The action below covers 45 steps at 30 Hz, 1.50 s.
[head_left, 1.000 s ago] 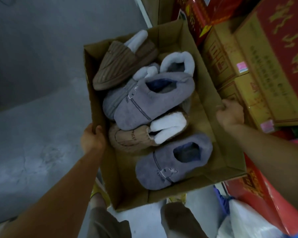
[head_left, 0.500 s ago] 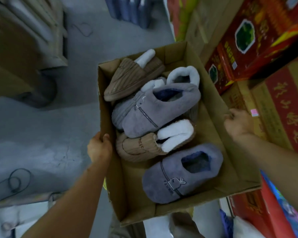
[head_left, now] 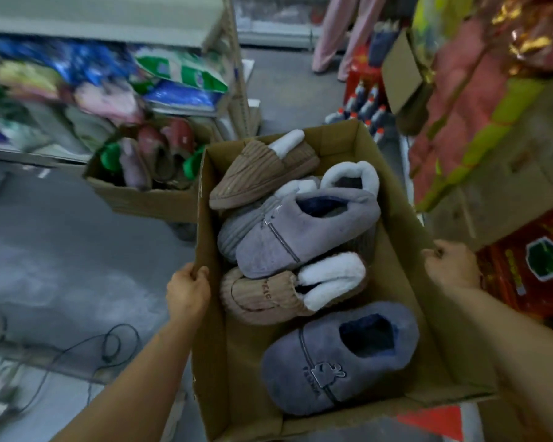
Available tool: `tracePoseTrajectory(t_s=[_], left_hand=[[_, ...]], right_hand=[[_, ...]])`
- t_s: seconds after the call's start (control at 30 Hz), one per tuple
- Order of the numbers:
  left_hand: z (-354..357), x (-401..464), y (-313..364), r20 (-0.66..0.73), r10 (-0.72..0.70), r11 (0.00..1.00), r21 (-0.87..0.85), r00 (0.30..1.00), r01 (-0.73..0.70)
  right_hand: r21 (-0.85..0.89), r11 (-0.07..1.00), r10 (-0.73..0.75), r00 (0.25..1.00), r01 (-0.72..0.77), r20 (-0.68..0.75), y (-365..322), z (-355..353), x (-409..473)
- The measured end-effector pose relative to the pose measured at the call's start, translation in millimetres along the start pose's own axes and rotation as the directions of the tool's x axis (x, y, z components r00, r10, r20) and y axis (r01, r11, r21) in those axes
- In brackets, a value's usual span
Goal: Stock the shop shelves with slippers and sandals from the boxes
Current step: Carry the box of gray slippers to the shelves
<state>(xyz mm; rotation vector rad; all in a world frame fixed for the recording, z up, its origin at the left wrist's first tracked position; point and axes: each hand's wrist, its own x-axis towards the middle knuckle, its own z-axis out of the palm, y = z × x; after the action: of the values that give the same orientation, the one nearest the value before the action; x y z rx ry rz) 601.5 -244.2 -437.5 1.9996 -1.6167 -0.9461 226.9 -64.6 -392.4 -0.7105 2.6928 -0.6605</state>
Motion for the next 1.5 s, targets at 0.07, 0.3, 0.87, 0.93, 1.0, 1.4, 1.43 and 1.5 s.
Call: tracePoseTrajectory(t_s=[0.07, 0.3, 0.87, 0.93, 1.0, 1.4, 1.43, 1.5], left_hand=[[-36, 31, 6, -0.037, 0.008, 1.0, -0.005, 0.999, -0.008], [-149, 120, 11, -0.179, -0.03, 0.999, -0.031, 0.983, 0.025], [-347, 311, -56, -0.473, -0.392, 0.915, -0.293, 0.789, 0.279], [-369, 328, -69, -0.503, -0.427, 0.903, -0.285, 0.751, 0.322], [-393, 347, -84, -0.525, -0.463, 0.886, -0.286, 0.714, 0.364], [-580, 548, -225, -0.577, -0.596, 0.798, -0.349, 0.558, 0.491], [-598, 569, -236, -0.573, -0.6, 0.796, -0.355, 0.558, 0.49], [-632, 610, -259, -0.565, -0.605, 0.792, -0.36, 0.561, 0.493]], right_hand=[[0.024, 0.998, -0.05, 0.999, 0.05, -0.014, -50, 7, 6], [0.036, 0.978, -0.207, 0.978, 0.206, 0.037, -216, 44, 20], [0.061, 0.74, -0.654, 0.696, 0.67, 0.297, -643, 232, 72], [0.068, 0.698, -0.691, 0.645, 0.713, 0.327, -692, 259, 65], [0.087, 0.678, -0.704, 0.609, 0.73, 0.366, -740, 289, 54], [0.203, 0.544, -0.791, 0.416, 0.814, 0.448, -1030, 511, -53], [0.202, 0.541, -0.79, 0.41, 0.816, 0.457, -1054, 527, -63], [0.197, 0.531, -0.791, 0.399, 0.824, 0.463, -1101, 555, -79]])
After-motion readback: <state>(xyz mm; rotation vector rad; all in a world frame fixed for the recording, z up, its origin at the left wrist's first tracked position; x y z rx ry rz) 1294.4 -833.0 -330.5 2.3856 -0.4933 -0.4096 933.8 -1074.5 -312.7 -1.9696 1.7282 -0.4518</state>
